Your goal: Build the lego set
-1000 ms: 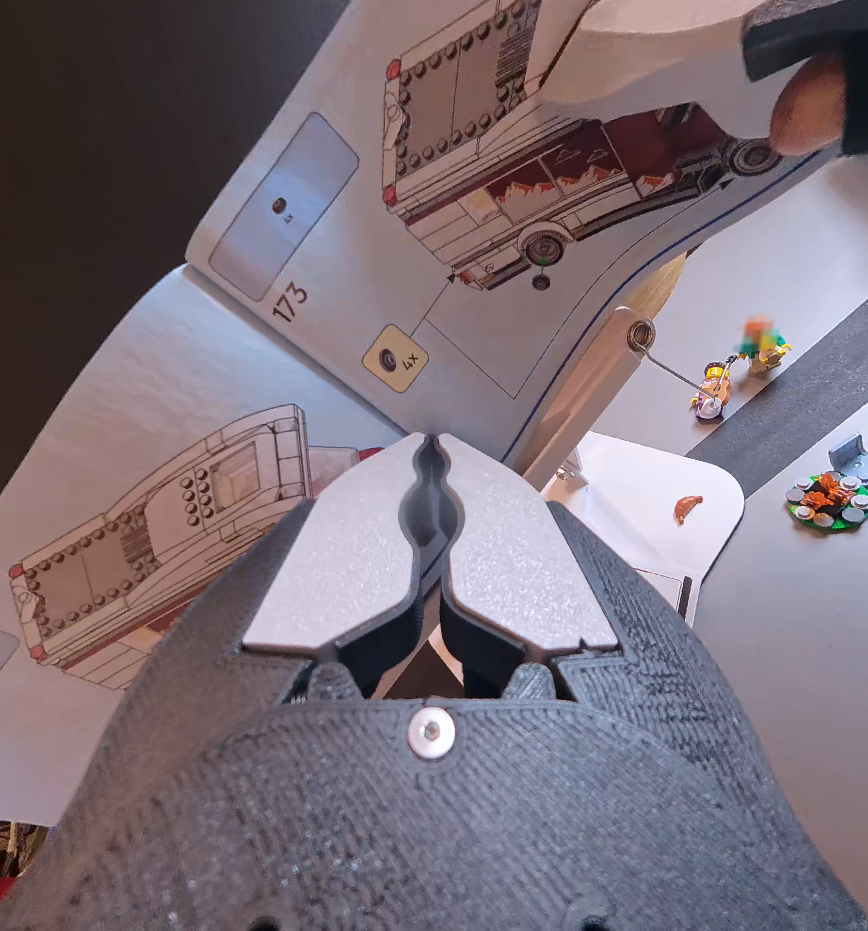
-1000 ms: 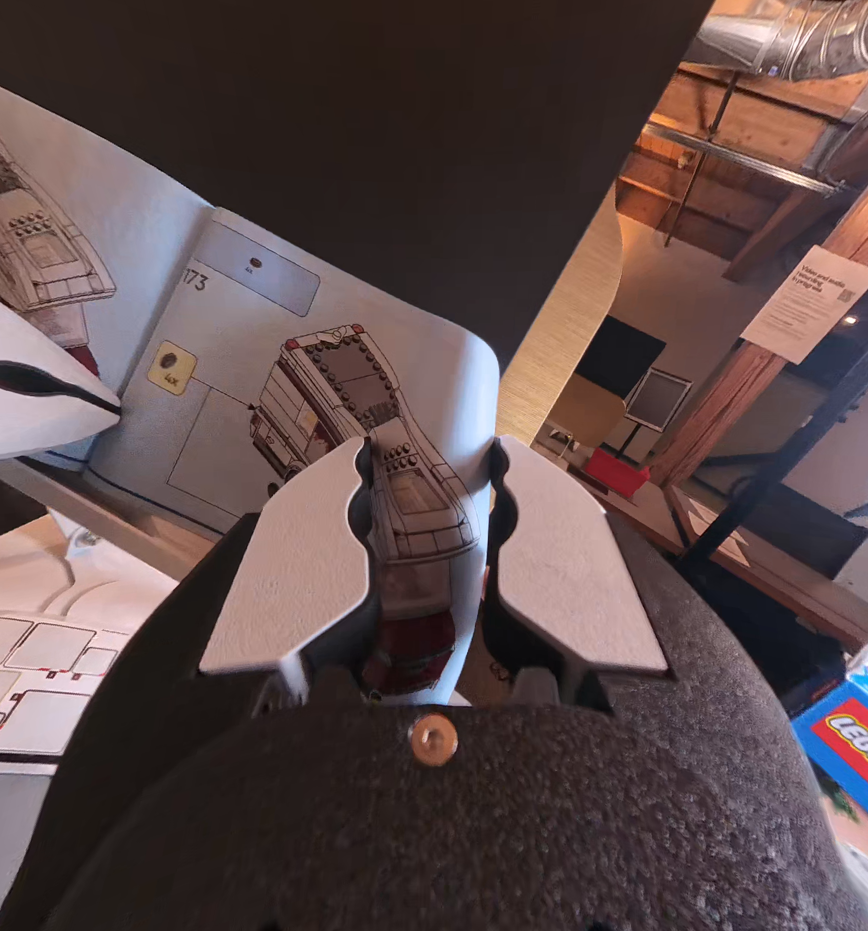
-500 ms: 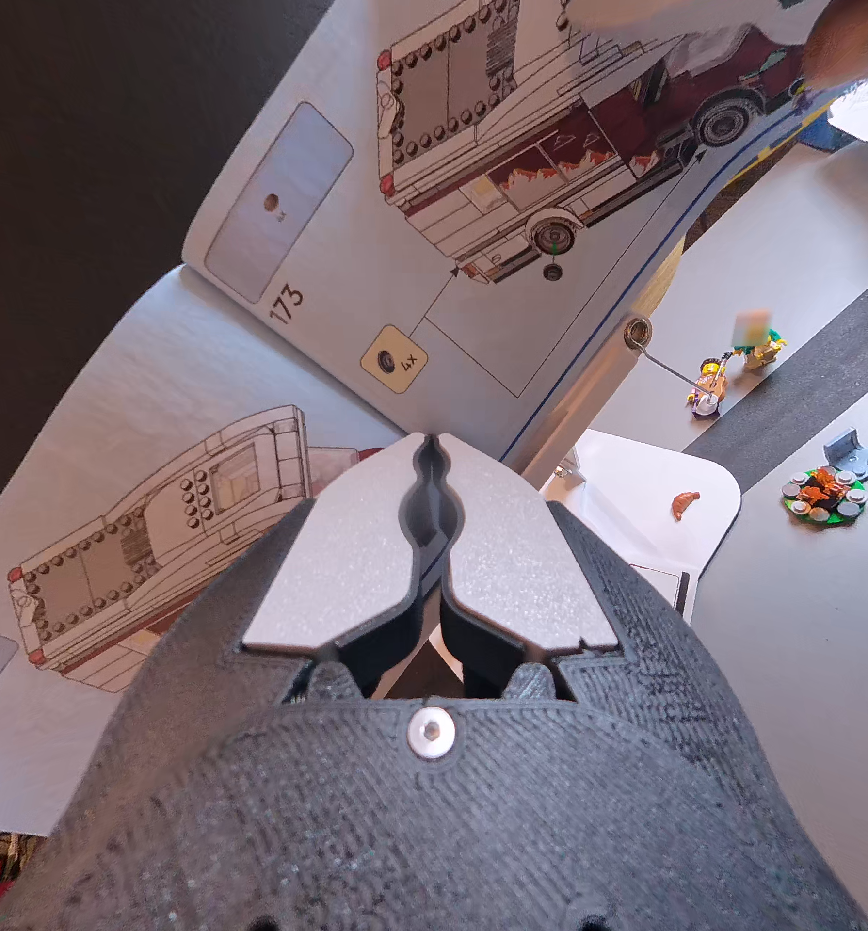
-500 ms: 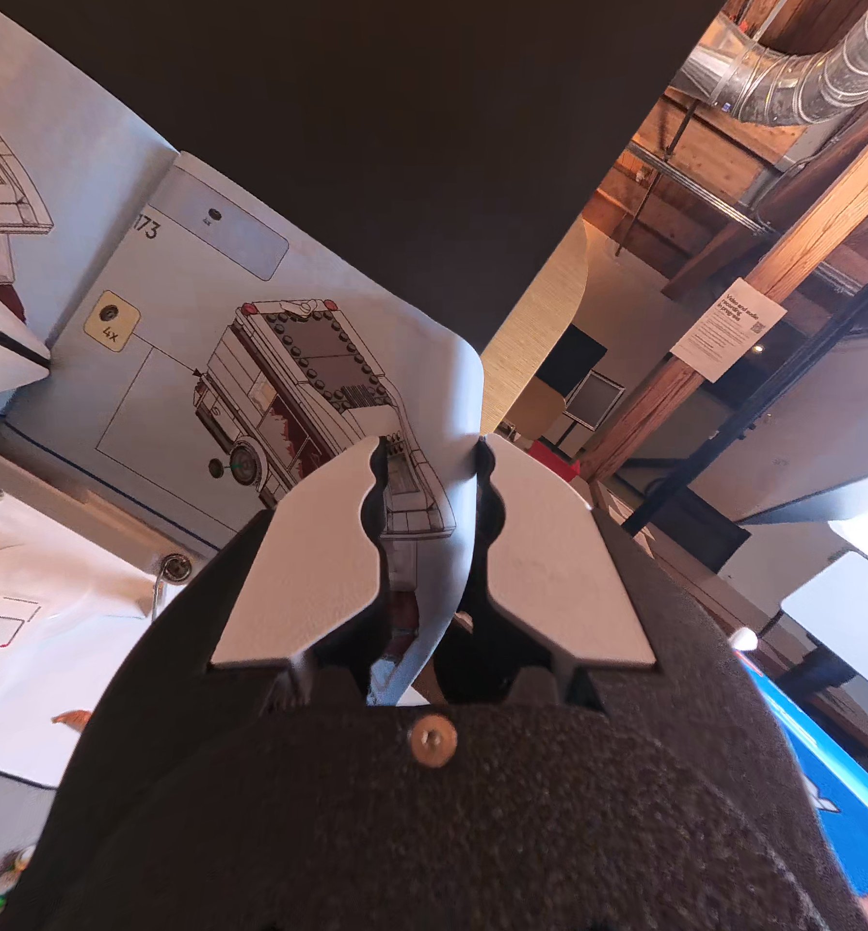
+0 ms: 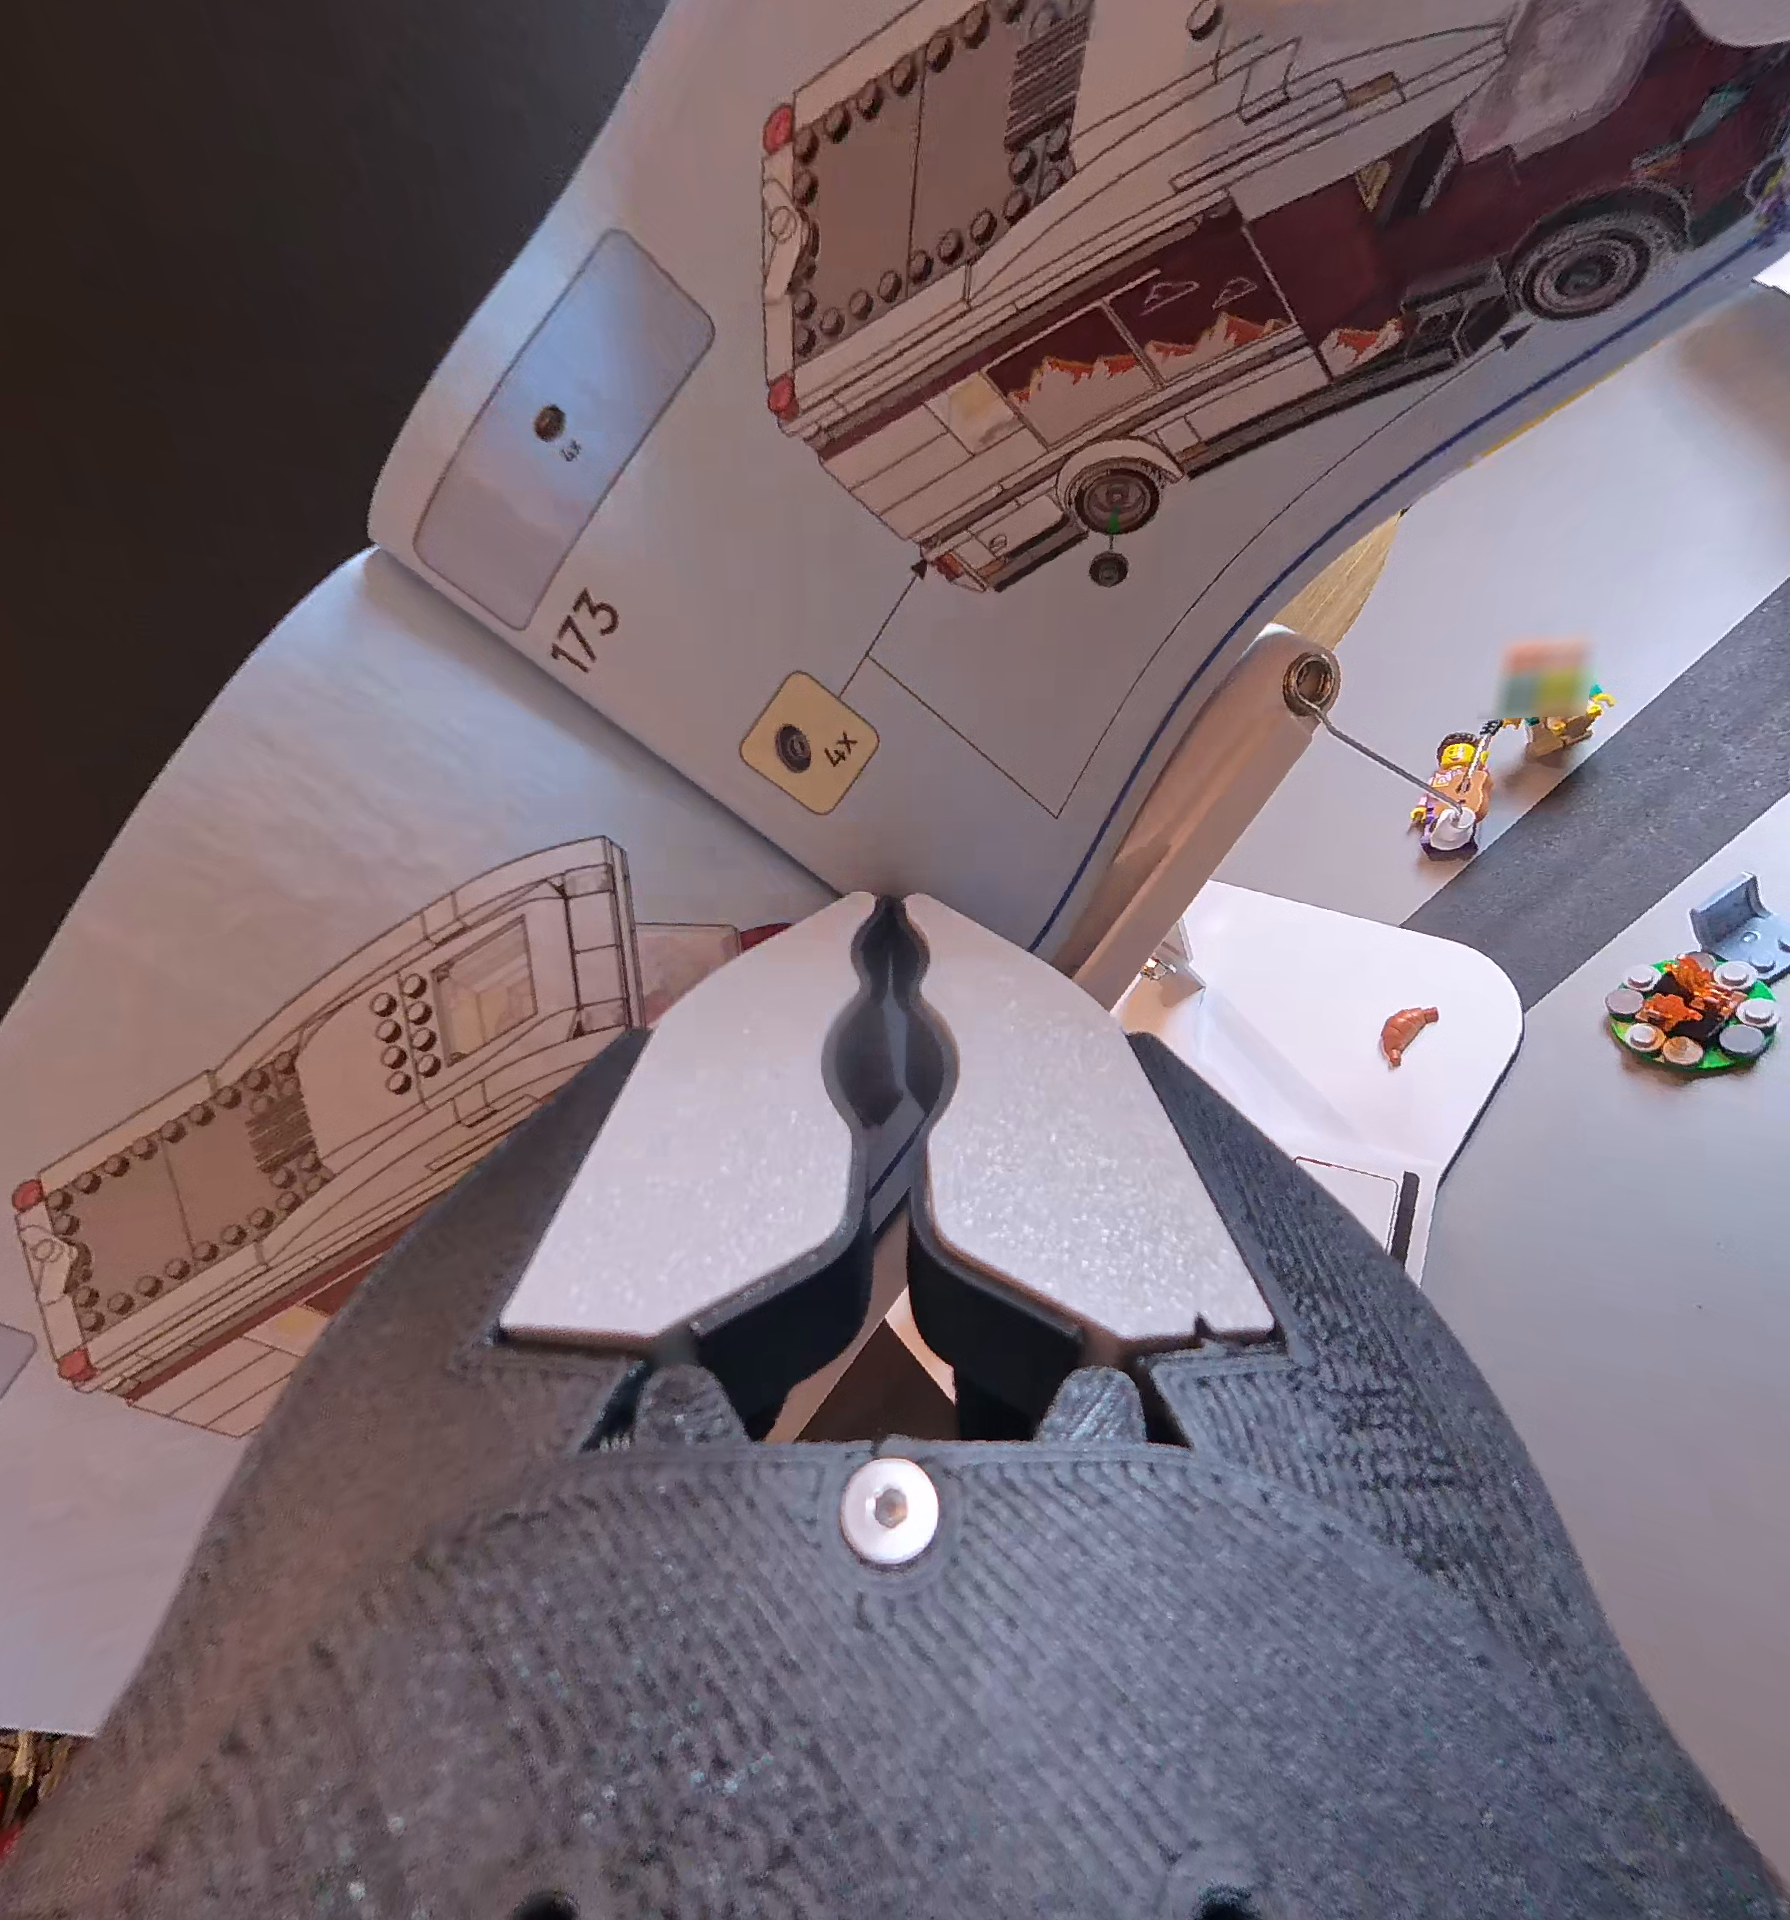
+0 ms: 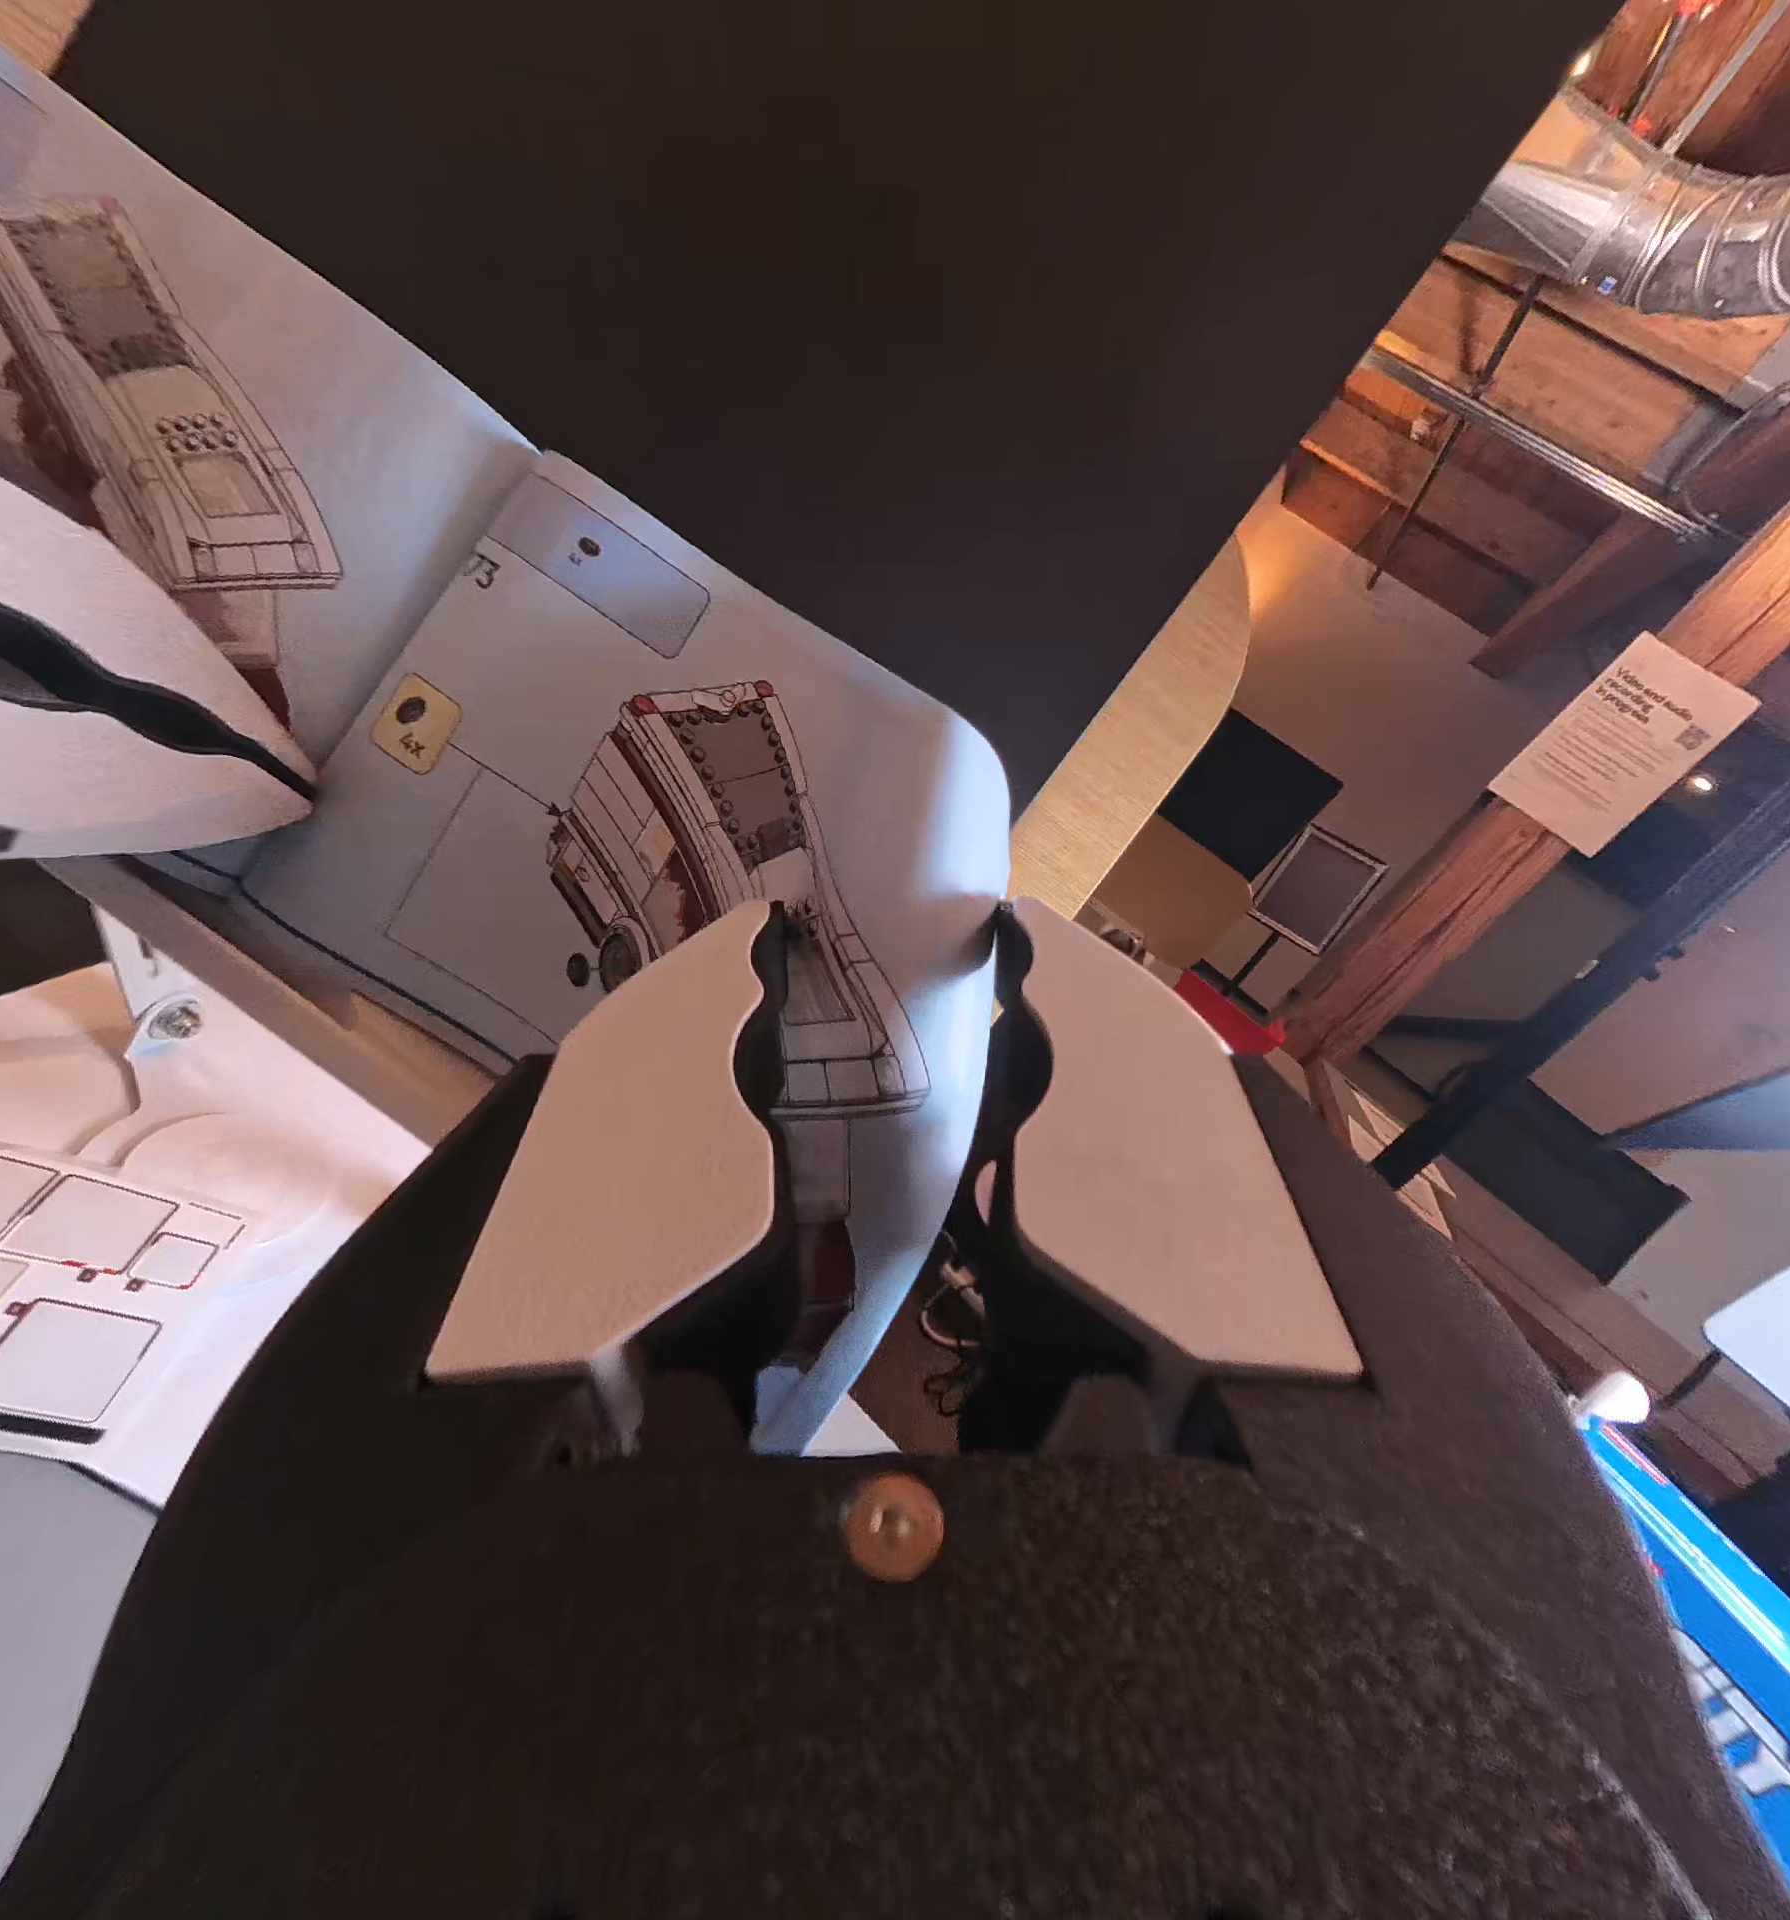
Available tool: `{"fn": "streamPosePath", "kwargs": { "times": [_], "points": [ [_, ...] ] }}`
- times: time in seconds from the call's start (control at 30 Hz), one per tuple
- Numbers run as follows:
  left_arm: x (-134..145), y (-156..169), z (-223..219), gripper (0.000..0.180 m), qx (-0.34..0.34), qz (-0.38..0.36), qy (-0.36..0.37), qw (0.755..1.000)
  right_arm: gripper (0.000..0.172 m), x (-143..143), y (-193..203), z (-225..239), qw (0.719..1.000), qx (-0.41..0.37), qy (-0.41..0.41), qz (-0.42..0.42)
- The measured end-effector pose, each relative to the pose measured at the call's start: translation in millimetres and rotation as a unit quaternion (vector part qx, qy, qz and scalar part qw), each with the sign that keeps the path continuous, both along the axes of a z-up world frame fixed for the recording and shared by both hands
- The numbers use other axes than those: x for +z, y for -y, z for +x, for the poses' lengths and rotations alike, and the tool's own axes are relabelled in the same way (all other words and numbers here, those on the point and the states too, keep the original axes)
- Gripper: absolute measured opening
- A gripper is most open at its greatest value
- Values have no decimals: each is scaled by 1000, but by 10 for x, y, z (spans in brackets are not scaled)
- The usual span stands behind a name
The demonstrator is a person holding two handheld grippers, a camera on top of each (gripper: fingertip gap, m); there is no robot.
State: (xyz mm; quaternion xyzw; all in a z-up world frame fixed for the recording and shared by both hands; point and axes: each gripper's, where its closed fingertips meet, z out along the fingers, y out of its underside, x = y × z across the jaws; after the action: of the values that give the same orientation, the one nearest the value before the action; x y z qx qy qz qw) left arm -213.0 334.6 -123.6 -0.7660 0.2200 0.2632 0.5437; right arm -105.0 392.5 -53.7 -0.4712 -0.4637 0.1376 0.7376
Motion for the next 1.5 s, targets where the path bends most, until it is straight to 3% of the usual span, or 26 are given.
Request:
{"fn": "streamPosePath", "kwargs": {
  "times": [0.27,0.37,0.5,0.63,0.73,0.87,1.0,1.37,1.5],
  "points": [
    [0,-5,7,0,1,-5,0,1000,40,18,-5,149,999,-25,-3,48],
    [0,-5,7,0,1,-8,1,1000,39,27,-68,43,1000,-9,-3,5],
    [-2,-1,9,0,2,-9,-3,1000,53,-39,-293,-132,998,-4,-2,-70],
    [-2,1,9,0,0,-10,-3,1000,29,-68,-249,-204,995,21,-10,-95],
    [-2,4,9,0,-3,-10,-3,1000,31,-68,-123,-101,999,6,-13,-43],
    [-1,6,12,0,-5,-7,-2,1000,36,-295,-50,63,999,11,11,-45],
    [1,4,13,0,-5,-5,-2,1000,28,-416,-12,235,999,28,5,-45],
    [1,1,16,0,-2,-7,-7,1000,27,-188,-94,205,998,27,-26,-47],
    [1,7,16,0,-3,-9,-10,1000,16,-95,-119,189,996,25,-46,-66]
  ]
}}
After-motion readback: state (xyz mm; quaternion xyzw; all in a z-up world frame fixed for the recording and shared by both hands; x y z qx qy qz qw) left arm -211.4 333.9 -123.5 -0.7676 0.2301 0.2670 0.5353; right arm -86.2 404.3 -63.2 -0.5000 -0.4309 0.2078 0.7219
